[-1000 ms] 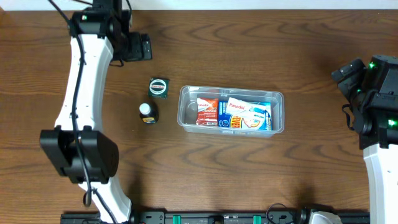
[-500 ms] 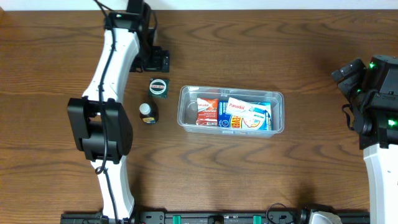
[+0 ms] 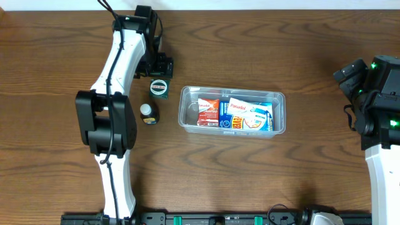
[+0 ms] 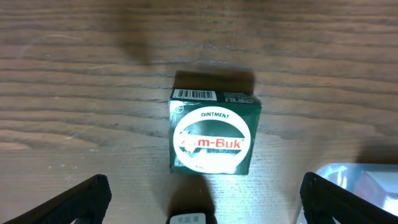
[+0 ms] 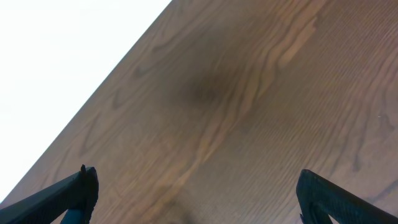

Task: Pack container
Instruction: 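Move the left gripper over the green Zam-Buk tin, then lower the left gripper and grasp the green Zam-Buk tin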

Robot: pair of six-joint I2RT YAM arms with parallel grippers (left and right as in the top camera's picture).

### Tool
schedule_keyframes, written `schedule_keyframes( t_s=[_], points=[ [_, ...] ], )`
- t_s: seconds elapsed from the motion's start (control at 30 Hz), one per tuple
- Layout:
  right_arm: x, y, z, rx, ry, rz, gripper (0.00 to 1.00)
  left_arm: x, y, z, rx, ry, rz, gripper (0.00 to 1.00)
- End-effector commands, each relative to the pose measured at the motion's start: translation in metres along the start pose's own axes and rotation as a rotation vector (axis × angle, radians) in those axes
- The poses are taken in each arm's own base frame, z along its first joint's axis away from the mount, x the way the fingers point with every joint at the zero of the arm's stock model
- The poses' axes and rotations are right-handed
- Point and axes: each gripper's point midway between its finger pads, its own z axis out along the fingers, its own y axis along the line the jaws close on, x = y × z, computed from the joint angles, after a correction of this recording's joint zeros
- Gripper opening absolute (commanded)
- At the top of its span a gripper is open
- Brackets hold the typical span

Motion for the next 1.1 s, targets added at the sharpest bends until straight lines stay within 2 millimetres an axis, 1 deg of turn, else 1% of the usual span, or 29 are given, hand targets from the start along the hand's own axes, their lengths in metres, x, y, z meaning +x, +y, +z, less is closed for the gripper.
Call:
schedule_keyframes(
  t_s=[0.0, 0.3, 0.47, 0.73, 0.93, 1.07],
  points=[
    [-0.003, -0.001, -0.001, 0.008, -0.009, 0.017, 0.99, 0.004, 0.003, 0.016, -0.011, 0.044, 0.027, 0.98],
    [-0.003, -0.001, -0.001, 0.008, -0.008, 0.017, 0.99, 0.014, 0.003, 0.046, -0.012, 0.118, 0.041, 0.98],
    [-0.003, -0.001, -0.001, 0.008, -0.008, 0.017, 0.99, 0.017, 0.004, 0.058, -0.011, 0.142, 0.067, 0.98],
    [-0.003, -0.001, -0.001, 0.008, -0.008, 0.017, 0.99, 0.019, 0.000, 0.070, 0.014, 0.158, 0.106, 0.98],
    [-0.003, -0.001, -0.001, 0.008, -0.008, 0.017, 0.99, 0.012, 0.000, 0.072, 0.016, 0.129, 0.121, 0.98],
    [-0.003, -0.001, -0.001, 0.008, -0.008, 0.017, 0.99, 0.012, -0.001, 0.072, 0.016, 0.128, 0.121, 0.98]
  ],
)
